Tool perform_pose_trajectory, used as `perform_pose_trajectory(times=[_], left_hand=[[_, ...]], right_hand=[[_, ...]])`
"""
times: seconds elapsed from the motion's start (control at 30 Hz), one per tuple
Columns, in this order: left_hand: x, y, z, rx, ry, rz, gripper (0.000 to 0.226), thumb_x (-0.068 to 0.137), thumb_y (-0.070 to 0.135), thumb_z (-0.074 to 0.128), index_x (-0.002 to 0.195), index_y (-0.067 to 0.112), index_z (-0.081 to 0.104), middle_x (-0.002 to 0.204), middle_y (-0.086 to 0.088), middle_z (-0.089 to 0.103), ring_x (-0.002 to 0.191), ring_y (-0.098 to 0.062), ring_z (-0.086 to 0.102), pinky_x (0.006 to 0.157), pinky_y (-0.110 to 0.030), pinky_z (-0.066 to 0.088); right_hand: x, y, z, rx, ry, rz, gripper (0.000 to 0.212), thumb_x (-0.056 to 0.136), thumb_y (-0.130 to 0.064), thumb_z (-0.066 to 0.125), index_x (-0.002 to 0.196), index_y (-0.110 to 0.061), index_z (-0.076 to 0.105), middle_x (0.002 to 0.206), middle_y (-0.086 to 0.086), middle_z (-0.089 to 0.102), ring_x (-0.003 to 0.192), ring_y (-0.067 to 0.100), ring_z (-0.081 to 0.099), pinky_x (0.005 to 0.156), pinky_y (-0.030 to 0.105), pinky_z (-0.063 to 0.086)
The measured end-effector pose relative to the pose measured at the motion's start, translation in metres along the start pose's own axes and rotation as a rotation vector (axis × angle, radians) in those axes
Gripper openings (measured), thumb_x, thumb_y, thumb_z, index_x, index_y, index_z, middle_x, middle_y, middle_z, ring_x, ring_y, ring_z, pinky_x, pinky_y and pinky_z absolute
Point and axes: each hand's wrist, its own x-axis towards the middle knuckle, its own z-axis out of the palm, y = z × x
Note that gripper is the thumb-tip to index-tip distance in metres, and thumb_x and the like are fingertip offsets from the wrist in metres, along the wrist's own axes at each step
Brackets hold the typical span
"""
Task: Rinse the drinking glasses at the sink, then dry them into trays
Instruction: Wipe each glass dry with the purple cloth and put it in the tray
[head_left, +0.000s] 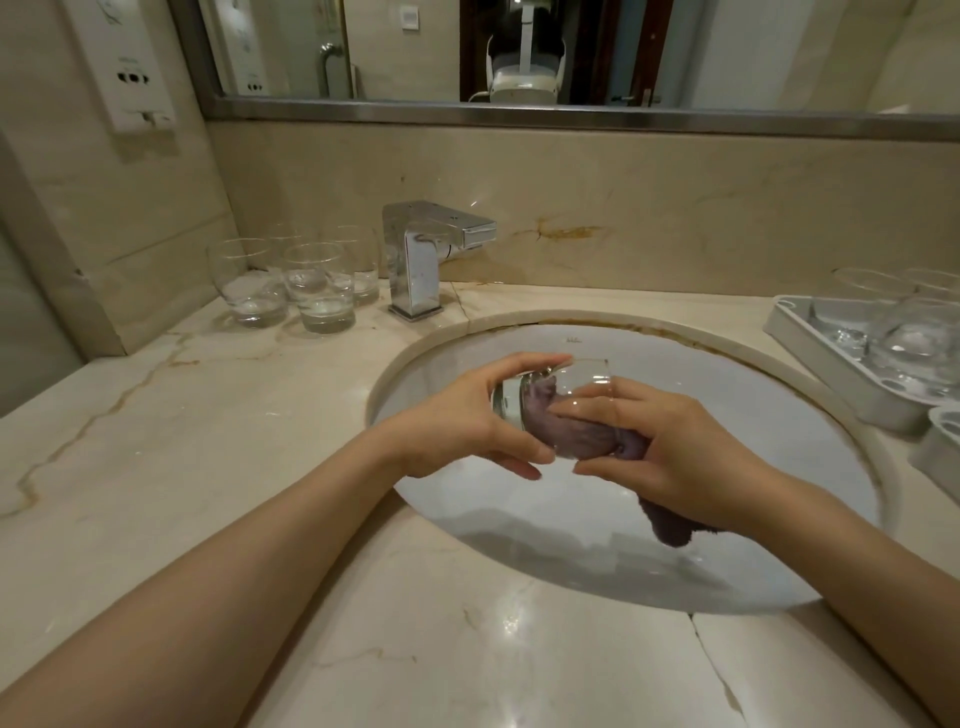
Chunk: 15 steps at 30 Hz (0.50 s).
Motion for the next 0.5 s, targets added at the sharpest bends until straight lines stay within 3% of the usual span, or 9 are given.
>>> perform_pose_trajectory(times=[0.1,0.2,0.3,0.37,0.43,0.5], left_hand=[[0.001,-0.002,0.004,0.06,-0.002,0.003,0.081,0.074,-0.011,0.073,0.137,0.034,0.048,0.132,-0.001,0.048,0.095,-0.026,0.069,0.072,-0.038,0.06],[0.002,-0.008,0.006,0.27,0.03,0.061,0.083,0.075,-0.003,0.076,0.14,0.036,0.042,0.13,-0.002,0.044,0.095,-0.028,0.067,0.073,-0.032,0.059],[0.002,-0.013,0.005,0.786,0.087,0.363,0.08,0.078,0.004,0.076,0.142,0.034,0.039,0.122,-0.007,0.042,0.109,-0.024,0.052,0.092,-0.016,0.044],[0.004,-0.013,0.002,1.002,0.116,0.547,0.077,0.079,0.004,0.073,0.14,0.034,0.039,0.125,-0.013,0.042,0.113,-0.028,0.05,0.093,-0.021,0.041],[0.007,-0.013,-0.001,1.008,0.149,0.61,0.075,0.078,0.004,0.074,0.136,0.034,0.038,0.126,-0.013,0.043,0.113,-0.026,0.05,0.093,-0.022,0.04],[0.007,-0.011,-0.001,0.85,0.167,0.534,0.078,0.073,0.004,0.079,0.134,0.038,0.045,0.125,-0.006,0.044,0.115,-0.017,0.048,0.097,-0.022,0.042]], right_hand=[[0.001,-0.004,-0.002,0.249,-0.039,0.127,0.047,0.074,-0.019,0.081,0.109,-0.043,0.061,0.101,-0.026,0.064,0.096,0.0,0.061,0.082,0.012,0.047],[0.003,-0.01,-0.005,0.52,-0.095,0.347,0.036,0.075,-0.016,0.079,0.099,-0.04,0.066,0.088,-0.022,0.07,0.079,0.0,0.066,0.07,0.012,0.049],[0.006,-0.014,-0.006,0.941,-0.15,0.546,0.022,0.077,-0.021,0.071,0.099,-0.024,0.07,0.076,-0.003,0.07,0.06,0.01,0.061,0.056,0.02,0.051],[0.007,-0.016,-0.01,1.136,-0.162,0.606,0.026,0.076,-0.019,0.075,0.102,-0.02,0.069,0.072,0.003,0.068,0.056,0.012,0.058,0.051,0.022,0.051],[0.008,-0.017,-0.011,1.145,-0.152,0.591,0.03,0.073,-0.016,0.078,0.101,-0.02,0.069,0.067,0.003,0.066,0.054,0.014,0.057,0.049,0.022,0.051],[0.007,-0.018,-0.007,1.017,-0.114,0.556,0.03,0.071,-0.017,0.075,0.099,-0.023,0.068,0.066,-0.001,0.067,0.057,0.014,0.059,0.052,0.021,0.051]])
